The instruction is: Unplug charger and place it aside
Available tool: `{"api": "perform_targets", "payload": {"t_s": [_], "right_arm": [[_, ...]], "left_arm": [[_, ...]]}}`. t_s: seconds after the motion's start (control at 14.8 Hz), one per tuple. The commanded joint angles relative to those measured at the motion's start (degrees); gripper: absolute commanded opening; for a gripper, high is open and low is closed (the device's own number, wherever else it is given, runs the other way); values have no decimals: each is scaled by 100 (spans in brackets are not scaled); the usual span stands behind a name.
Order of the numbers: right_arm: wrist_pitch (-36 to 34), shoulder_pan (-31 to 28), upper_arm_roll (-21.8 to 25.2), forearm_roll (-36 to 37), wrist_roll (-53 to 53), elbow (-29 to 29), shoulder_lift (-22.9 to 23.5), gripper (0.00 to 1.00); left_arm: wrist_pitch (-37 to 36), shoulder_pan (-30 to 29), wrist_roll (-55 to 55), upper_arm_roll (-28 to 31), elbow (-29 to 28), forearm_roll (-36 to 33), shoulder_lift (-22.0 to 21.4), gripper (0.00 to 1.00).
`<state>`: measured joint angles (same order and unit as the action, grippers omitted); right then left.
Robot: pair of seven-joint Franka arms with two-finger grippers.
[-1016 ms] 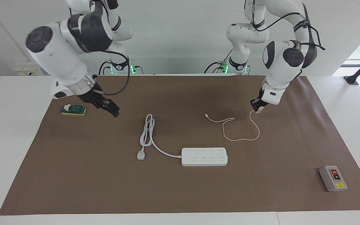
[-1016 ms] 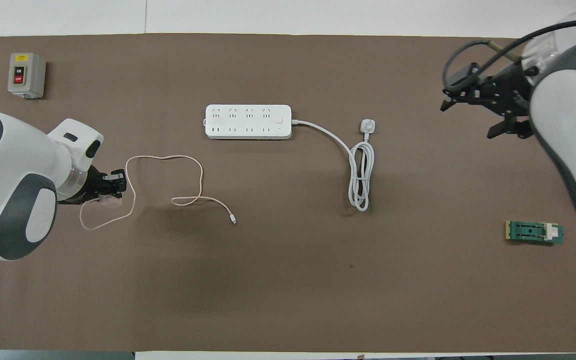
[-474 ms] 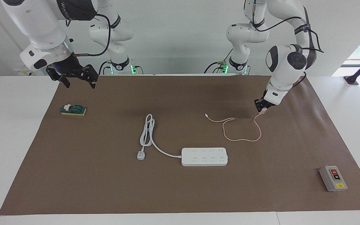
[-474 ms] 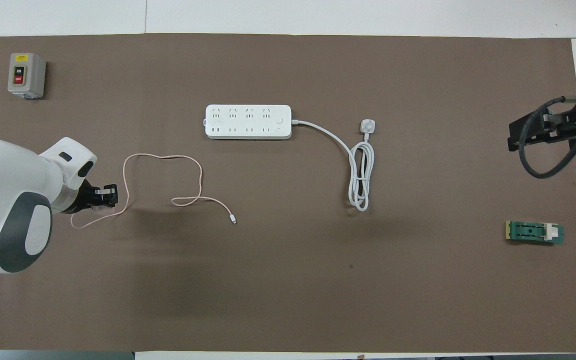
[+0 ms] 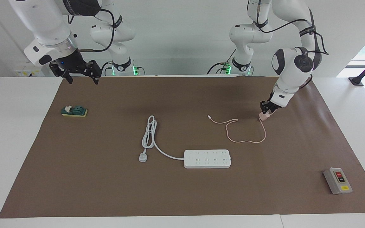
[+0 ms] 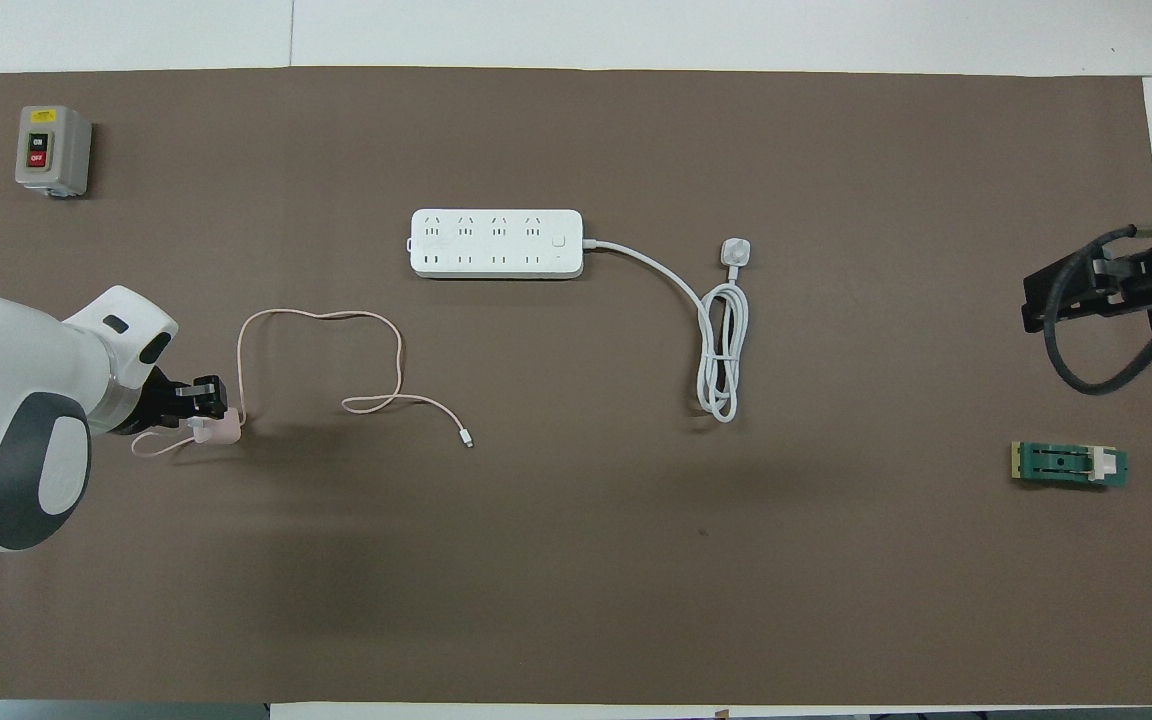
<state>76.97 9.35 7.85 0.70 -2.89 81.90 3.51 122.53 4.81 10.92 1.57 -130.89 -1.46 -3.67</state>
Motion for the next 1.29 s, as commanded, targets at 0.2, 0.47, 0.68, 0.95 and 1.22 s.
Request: {"api": "perform_targets", "payload": {"t_s": [0.2,0.47,0.68,0.95,1.22], "right_arm": [[423,-65,331,35,632,615,-219,100],[581,-91,339,97,667,976,-246,100],[538,-100,348,97,658,1091,-254,100],[538,-91,340,88,641,1056,-333,100],[547,-91,340,88,632,1065,-386,100]], "left_arm": [[-28,-287,-345,-26,-112,23,-125,93],[-710,-410,-292,-26,448,40,-160,93],[-1458,-402,-283,-17,1212,40,-125,94],[-2170,-393,-240,-26,2136,40,-133,100],[-2972,-401,-222,-17,2971,40,-125,100]]}}
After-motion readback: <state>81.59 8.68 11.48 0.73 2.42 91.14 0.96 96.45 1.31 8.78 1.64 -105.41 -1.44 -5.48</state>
